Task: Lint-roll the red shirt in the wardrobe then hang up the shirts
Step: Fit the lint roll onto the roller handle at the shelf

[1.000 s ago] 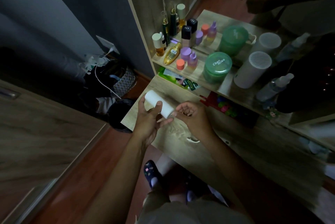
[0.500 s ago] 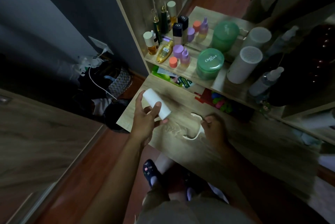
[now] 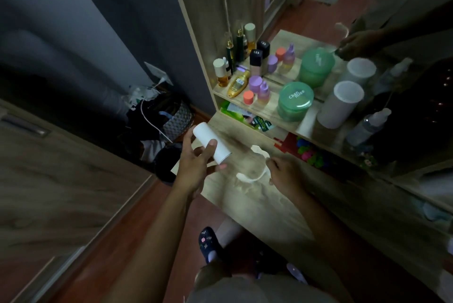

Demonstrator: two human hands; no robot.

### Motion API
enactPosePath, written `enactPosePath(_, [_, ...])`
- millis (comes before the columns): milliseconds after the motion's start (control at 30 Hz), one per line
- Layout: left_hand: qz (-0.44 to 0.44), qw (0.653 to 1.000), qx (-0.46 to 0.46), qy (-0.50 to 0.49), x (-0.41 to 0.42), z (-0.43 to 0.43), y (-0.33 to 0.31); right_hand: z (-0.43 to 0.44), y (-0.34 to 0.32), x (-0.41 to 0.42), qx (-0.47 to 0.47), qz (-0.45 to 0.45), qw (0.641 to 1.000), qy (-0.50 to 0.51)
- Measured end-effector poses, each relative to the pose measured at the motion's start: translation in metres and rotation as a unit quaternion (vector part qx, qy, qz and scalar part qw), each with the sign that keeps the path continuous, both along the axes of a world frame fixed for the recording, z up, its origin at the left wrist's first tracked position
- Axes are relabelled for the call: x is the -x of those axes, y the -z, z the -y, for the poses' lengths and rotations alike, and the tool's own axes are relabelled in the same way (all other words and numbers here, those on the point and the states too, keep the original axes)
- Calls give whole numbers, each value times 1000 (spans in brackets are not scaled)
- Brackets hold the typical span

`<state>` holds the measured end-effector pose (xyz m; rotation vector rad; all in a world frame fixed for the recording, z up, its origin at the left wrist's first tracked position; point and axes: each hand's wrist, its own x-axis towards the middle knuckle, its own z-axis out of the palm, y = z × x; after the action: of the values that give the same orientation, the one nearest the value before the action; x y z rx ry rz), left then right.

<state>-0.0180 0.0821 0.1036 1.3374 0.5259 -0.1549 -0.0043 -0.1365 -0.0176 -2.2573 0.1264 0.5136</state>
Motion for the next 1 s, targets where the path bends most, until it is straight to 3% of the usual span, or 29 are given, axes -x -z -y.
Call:
enactPosePath(133, [27, 1000, -9, -4, 2, -16, -24, -18, -76, -23, -118, 81, 990, -20])
enactPosePath(233, [43, 999, -2, 0, 6, -24, -41, -33, -115, -33, -148, 167, 972, -69])
enactPosePath(433, [68, 997, -14, 42, 16, -32, -60, -47, -152, -48, -120, 232, 955, -138])
enactPosePath(1000, [100, 989, -13, 106, 31, -30, -71, -55, -167, -45, -44, 322, 933, -155])
